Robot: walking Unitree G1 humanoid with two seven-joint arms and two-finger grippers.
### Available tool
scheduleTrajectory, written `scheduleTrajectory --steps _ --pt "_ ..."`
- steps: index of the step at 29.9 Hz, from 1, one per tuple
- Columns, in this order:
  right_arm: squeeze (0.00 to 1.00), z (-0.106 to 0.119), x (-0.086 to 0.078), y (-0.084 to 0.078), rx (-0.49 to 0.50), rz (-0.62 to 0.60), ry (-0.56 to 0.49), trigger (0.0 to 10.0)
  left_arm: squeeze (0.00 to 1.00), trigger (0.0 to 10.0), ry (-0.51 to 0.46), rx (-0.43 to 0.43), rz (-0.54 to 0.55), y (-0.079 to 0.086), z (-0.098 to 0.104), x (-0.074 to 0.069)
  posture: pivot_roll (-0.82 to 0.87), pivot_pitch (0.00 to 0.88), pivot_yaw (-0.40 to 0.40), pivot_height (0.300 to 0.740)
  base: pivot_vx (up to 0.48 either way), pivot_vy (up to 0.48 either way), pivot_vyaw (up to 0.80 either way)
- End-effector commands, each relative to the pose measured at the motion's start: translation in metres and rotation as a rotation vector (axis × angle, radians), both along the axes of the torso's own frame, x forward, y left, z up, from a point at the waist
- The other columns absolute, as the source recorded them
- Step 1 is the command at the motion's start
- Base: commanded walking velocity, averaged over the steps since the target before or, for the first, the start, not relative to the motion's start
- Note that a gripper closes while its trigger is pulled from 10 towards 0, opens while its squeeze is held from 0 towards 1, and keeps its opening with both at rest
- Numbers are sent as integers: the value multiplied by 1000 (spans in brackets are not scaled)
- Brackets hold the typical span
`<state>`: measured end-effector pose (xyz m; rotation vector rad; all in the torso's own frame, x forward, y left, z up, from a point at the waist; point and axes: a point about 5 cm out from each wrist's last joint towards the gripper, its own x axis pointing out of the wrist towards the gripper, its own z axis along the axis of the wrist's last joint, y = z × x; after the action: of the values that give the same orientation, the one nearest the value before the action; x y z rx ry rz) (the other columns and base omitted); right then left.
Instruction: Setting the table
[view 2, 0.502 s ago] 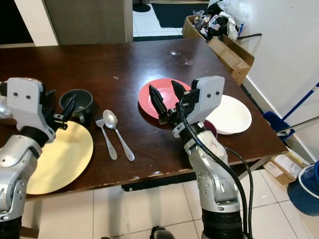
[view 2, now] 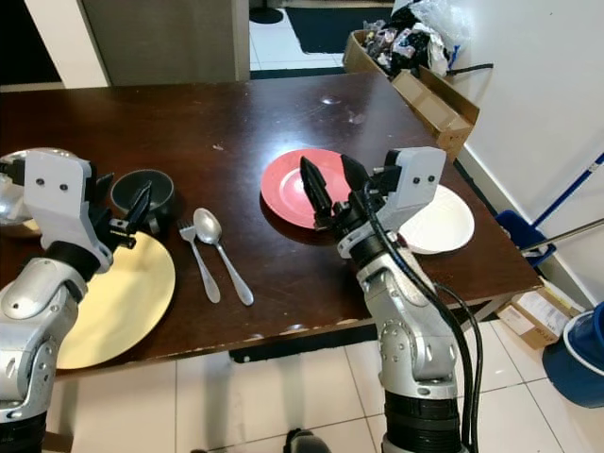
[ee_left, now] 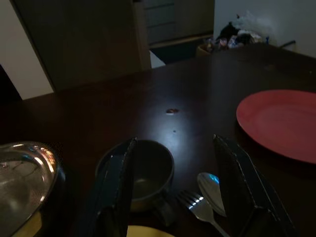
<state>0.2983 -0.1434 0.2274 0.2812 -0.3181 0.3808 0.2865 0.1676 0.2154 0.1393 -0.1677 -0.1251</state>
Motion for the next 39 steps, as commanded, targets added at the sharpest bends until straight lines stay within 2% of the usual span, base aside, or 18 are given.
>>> scheduleTrajectory --steps 1,39 --pt "0 -2 2 -1 2 -11 13 10000 0 10000 15 11 12 2 -4 -1 -102 46 11 740 0 0 788" --pt "0 -1 1 -1 8 6 1 10000 0 10000 10 24 18 -3 -4 1 -99 56 9 740 0 0 787"
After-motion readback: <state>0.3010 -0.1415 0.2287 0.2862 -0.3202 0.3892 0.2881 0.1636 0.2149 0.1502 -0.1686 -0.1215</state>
